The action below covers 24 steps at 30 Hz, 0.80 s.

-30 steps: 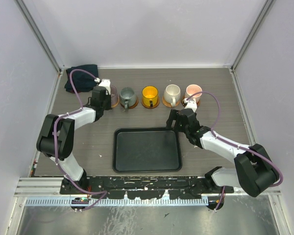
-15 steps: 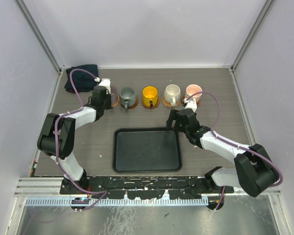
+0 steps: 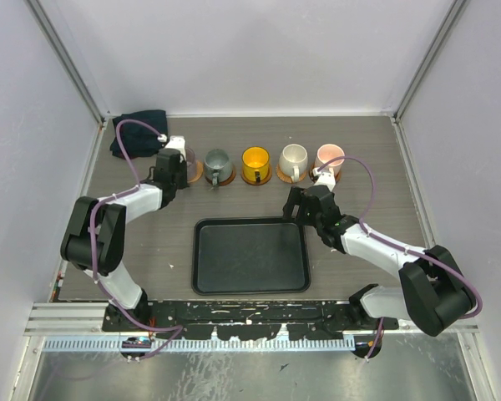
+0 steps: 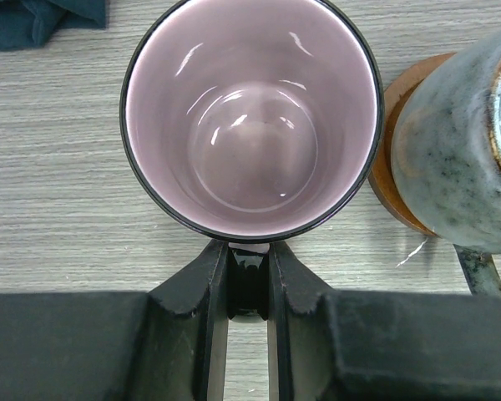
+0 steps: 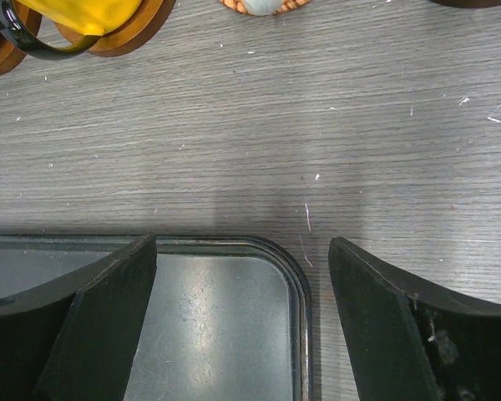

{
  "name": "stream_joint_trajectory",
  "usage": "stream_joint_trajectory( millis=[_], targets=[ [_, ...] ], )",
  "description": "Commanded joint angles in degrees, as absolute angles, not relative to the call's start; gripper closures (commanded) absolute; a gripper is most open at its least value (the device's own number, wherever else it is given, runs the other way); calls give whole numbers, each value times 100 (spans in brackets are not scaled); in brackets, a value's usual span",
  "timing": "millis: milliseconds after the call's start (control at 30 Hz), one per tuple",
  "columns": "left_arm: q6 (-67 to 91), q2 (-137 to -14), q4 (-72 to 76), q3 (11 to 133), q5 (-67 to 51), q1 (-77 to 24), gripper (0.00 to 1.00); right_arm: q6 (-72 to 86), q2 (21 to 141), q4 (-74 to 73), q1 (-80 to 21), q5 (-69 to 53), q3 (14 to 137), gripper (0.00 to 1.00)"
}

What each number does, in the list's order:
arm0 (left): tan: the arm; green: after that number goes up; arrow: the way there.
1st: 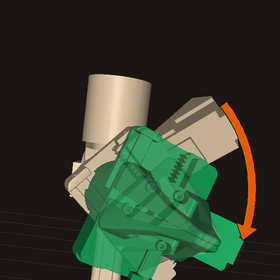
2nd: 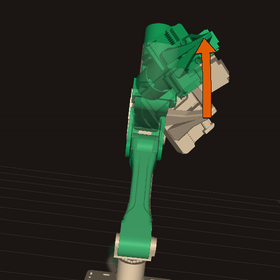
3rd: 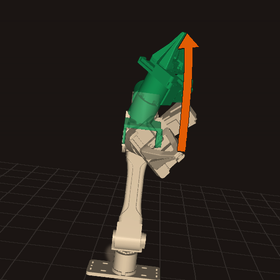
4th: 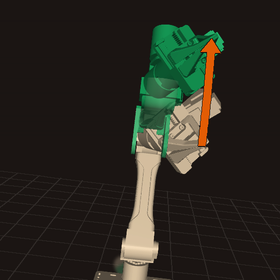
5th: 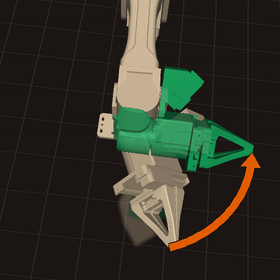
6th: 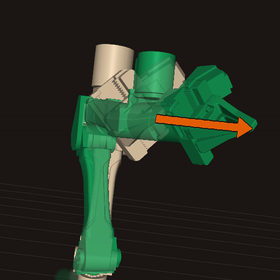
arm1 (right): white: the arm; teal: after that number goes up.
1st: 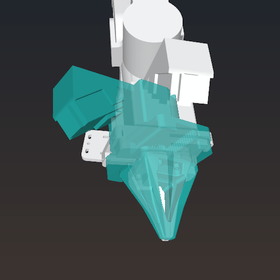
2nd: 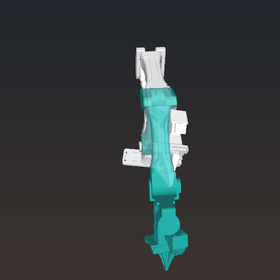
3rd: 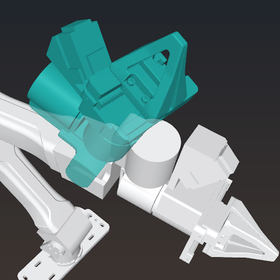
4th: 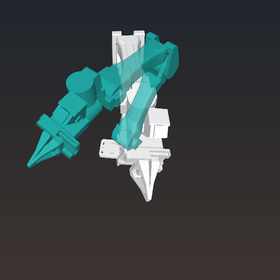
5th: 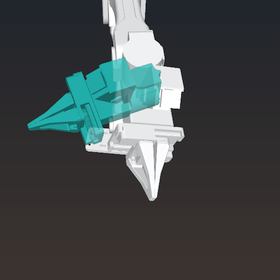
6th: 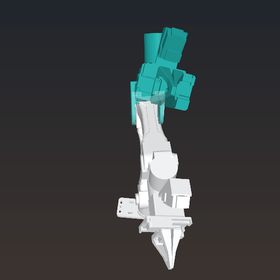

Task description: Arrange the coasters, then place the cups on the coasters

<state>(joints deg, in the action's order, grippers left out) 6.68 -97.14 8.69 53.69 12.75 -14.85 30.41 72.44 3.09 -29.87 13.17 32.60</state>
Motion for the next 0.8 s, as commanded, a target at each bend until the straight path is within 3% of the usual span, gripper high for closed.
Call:
stream_joint_trajectory(
  millis=[0, 767],
  targets=[
    [692, -9416, 1259, 5320, 1407, -1432, 94, 3127, 7201, 615, -2962, 1300, 3413, 12],
    [598, -8787, 1542, 5754, 1567, -1426, 93, 3152, 6946, 589, -2962, 1296, 3290, 13]
  ],
)
